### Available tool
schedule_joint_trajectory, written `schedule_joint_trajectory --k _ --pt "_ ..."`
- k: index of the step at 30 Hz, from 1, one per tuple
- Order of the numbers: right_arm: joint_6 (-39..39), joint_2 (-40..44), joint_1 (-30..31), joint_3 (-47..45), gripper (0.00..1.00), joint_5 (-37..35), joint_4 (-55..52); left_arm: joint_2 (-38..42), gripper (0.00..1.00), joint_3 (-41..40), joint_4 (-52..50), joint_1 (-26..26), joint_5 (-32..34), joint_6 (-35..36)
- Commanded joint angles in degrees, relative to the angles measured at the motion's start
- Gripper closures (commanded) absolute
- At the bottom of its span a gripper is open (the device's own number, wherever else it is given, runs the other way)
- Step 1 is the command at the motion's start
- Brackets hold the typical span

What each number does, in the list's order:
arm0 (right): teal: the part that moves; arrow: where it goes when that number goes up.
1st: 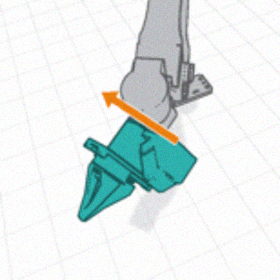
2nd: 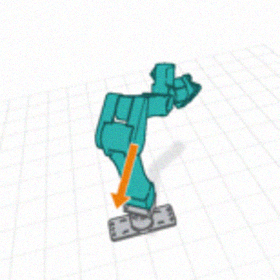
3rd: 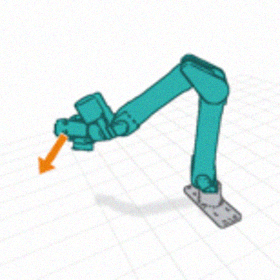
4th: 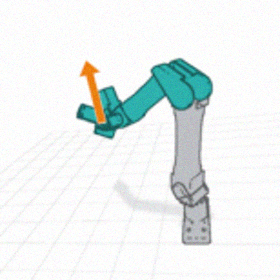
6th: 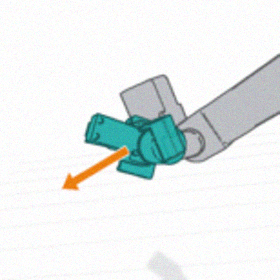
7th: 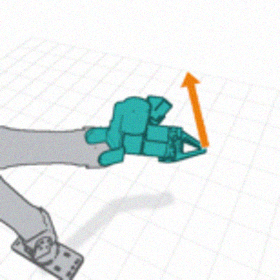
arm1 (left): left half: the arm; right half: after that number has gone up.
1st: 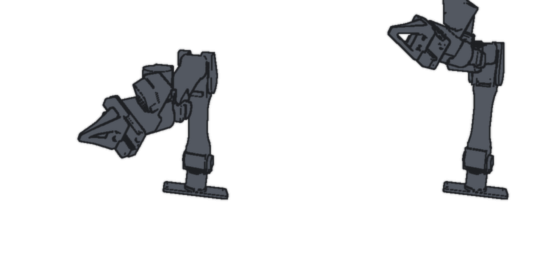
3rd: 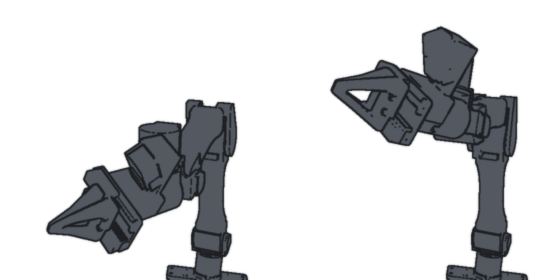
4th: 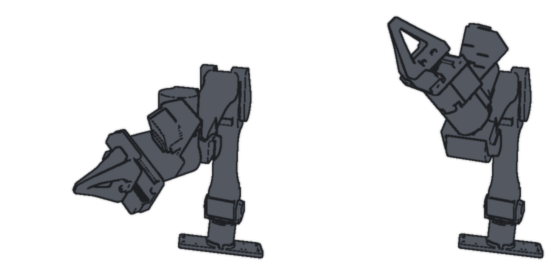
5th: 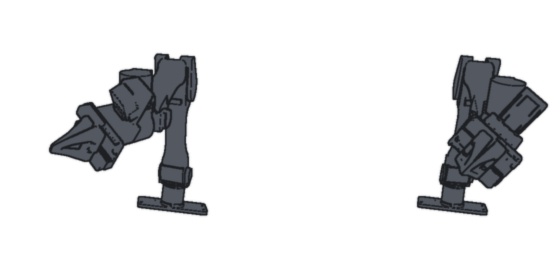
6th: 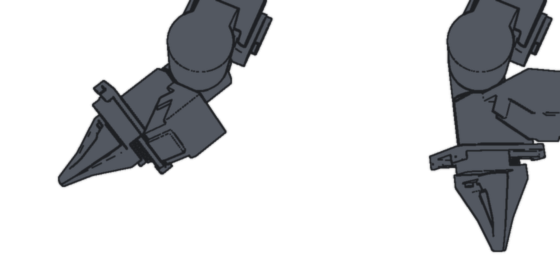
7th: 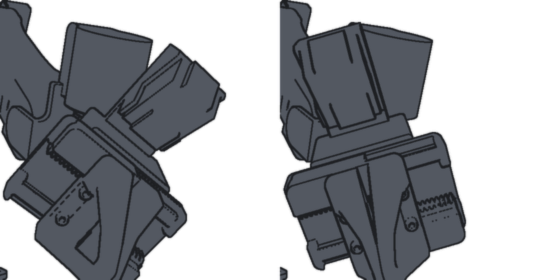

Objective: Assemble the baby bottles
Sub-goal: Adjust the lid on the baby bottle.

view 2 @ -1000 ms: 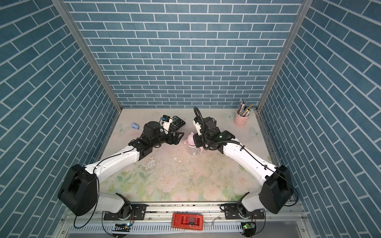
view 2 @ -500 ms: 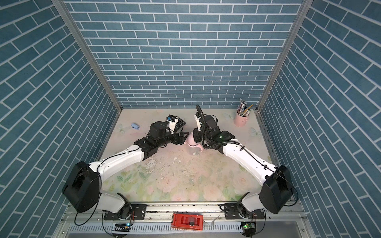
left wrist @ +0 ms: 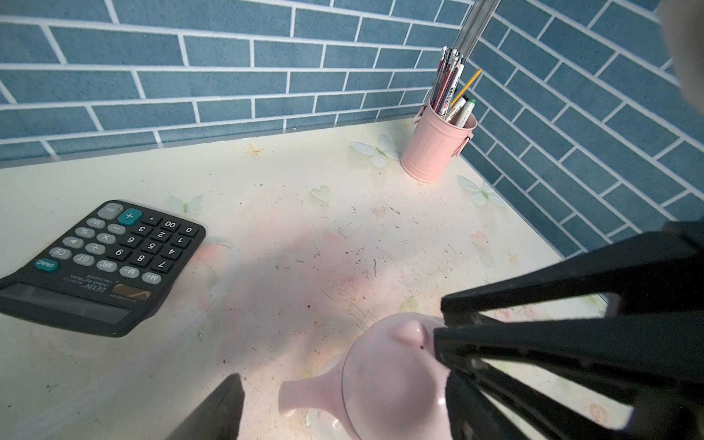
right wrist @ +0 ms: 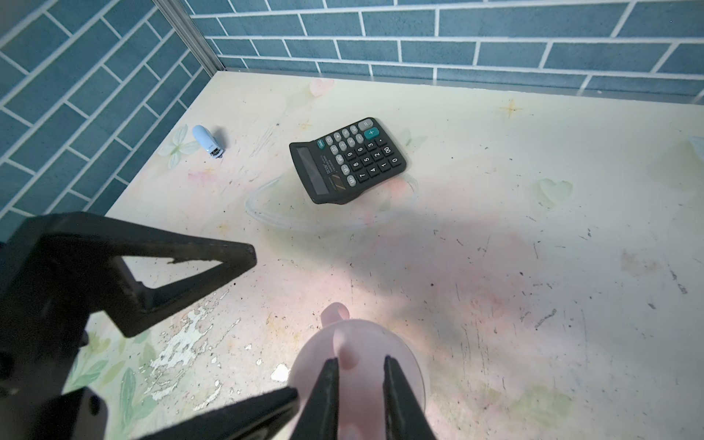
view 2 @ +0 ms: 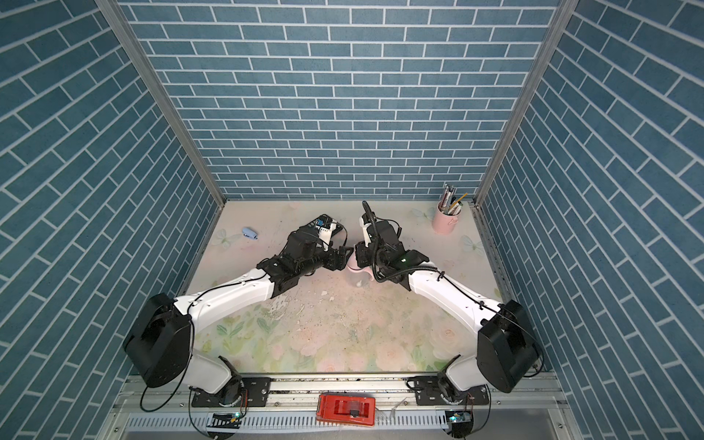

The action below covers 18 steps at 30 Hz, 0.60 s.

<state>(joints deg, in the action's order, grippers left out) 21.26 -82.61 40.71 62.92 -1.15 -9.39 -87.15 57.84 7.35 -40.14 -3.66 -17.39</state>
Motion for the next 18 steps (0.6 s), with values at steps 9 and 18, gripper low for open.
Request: schedule_joint_trajectory --k 9,18 --pt "5.3 0.7 -0.1 -4.6 0.79 0.7 2.2 -2.8 0.22 0.6 0.3 -1.8 1.9 -0.6" --pt "9.1 1.3 1.2 -11.6 0.82 -0.9 8.6 -2.5 0.23 -0.1 0.2 -2.5 3.7 -1.0"
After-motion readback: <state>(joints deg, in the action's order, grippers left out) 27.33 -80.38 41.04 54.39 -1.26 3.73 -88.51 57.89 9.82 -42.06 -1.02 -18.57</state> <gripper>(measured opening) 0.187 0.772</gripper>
